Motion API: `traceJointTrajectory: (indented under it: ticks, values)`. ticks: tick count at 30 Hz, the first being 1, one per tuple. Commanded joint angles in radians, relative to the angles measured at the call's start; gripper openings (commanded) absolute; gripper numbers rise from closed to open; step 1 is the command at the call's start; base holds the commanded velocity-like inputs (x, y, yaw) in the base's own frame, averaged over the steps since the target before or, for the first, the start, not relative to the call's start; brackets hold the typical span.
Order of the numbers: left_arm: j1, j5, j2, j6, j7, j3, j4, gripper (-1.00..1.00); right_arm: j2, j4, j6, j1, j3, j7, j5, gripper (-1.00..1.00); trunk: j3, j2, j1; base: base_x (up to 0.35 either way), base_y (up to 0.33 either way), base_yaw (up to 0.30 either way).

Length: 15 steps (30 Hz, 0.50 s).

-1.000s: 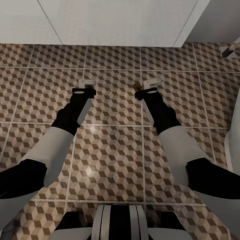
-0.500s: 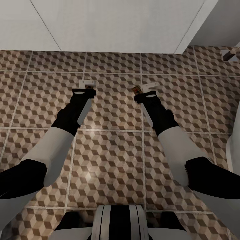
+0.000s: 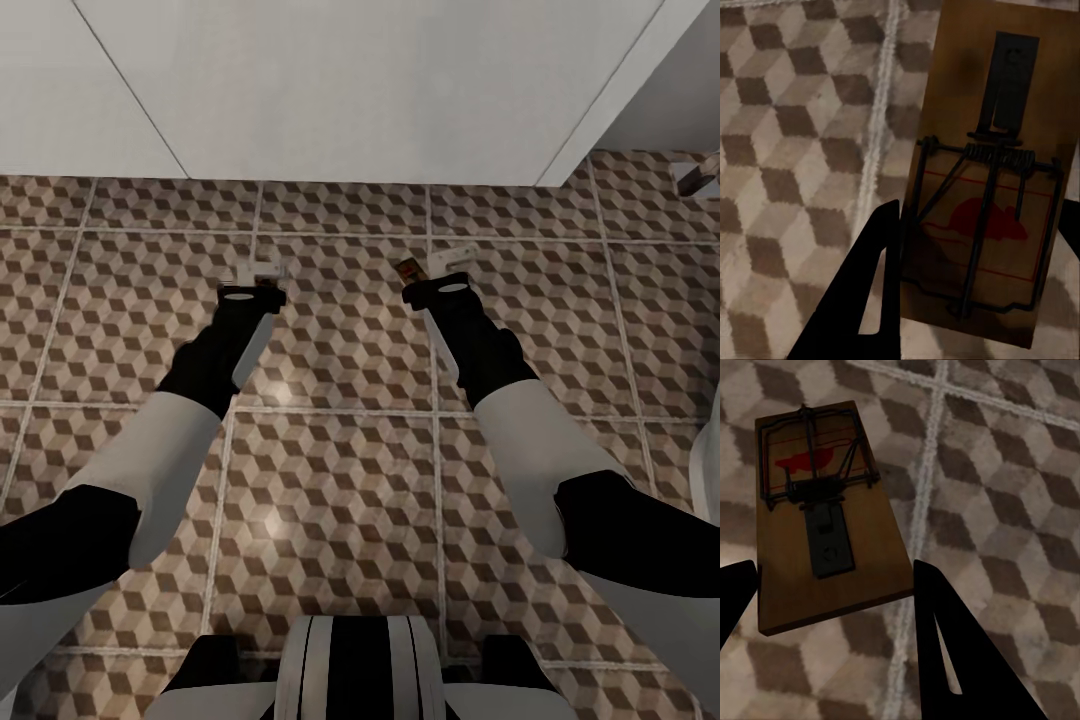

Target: Take the four mousetraps from the cabinet in the bathroom and place them on the bathroom floor. Make sure all four end up on the same floor surface, and ensure that at least two of them are either under or directly next to the same bathroom sink.

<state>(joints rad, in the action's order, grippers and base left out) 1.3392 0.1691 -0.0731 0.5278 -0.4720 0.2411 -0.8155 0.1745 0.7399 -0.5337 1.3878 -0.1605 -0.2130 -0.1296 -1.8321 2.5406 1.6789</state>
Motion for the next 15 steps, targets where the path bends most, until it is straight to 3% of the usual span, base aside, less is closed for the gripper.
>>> traceJointTrajectory:
  ticks: [1, 15]
  values:
    - [0.0, 0.008, 0.001, 0.003, -0.012, 0.004, 0.003, -1.0, 0.0, 0.001, -0.008, 0.0, -0.002, -0.005, -0.007, -1.0, -0.001, 0.0, 0.0, 0.004, 0.002, 0.0]
    - [-0.002, 0.009, -0.003, 0.0, -0.013, 0.005, 0.019, -1.0, 0.0, 0.002, -0.008, 0.0, -0.003, -0.005, -0.005, -1.0, -0.001, 0.0, 0.0, 0.0, 0.0, 0.0]
